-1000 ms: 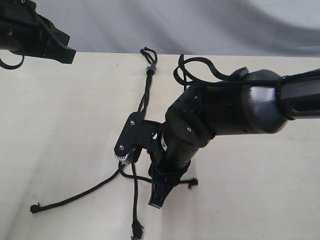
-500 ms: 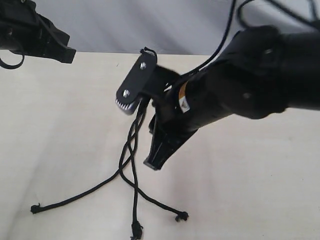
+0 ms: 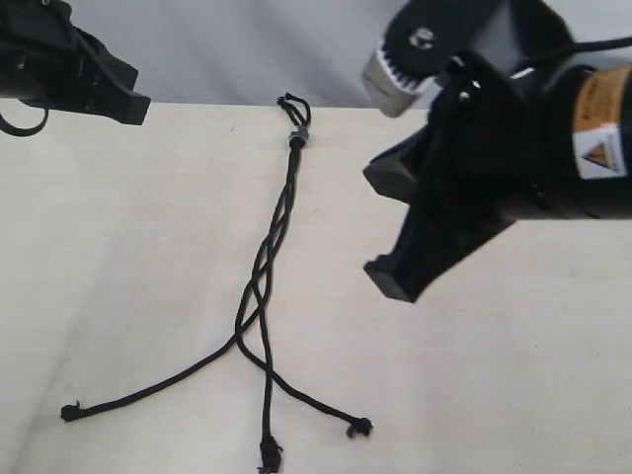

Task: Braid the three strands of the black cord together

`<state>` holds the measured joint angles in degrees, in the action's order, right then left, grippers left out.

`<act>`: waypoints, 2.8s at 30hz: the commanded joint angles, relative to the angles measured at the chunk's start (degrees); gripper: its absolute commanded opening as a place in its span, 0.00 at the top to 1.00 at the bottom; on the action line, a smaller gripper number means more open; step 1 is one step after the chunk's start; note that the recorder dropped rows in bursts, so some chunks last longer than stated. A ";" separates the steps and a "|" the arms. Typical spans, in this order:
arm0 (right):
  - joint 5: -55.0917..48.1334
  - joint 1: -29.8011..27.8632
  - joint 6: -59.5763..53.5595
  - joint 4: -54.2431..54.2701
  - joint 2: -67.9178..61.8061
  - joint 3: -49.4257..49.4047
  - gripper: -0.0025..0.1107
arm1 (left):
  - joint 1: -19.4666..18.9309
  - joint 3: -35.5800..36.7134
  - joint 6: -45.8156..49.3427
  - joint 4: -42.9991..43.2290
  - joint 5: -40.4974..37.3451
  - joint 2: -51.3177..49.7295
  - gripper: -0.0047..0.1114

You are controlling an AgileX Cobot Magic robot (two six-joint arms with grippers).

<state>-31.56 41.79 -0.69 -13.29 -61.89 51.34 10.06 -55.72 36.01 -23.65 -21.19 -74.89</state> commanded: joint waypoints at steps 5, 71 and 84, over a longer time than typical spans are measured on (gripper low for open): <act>6.30 -0.35 6.10 -0.29 14.80 -13.70 0.98 | -0.22 -0.03 -0.02 -0.85 0.61 0.51 0.96; 23.03 -40.98 -1.00 20.30 61.89 -51.34 0.98 | -0.22 -0.03 -0.02 -0.85 0.15 0.51 0.96; 22.05 -40.98 -0.97 19.00 61.89 -51.34 0.98 | -0.22 -0.03 -0.02 -0.85 0.15 0.51 0.96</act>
<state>-9.31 1.13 -1.35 6.73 -0.39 0.18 10.06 -55.72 36.01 -23.87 -21.30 -74.89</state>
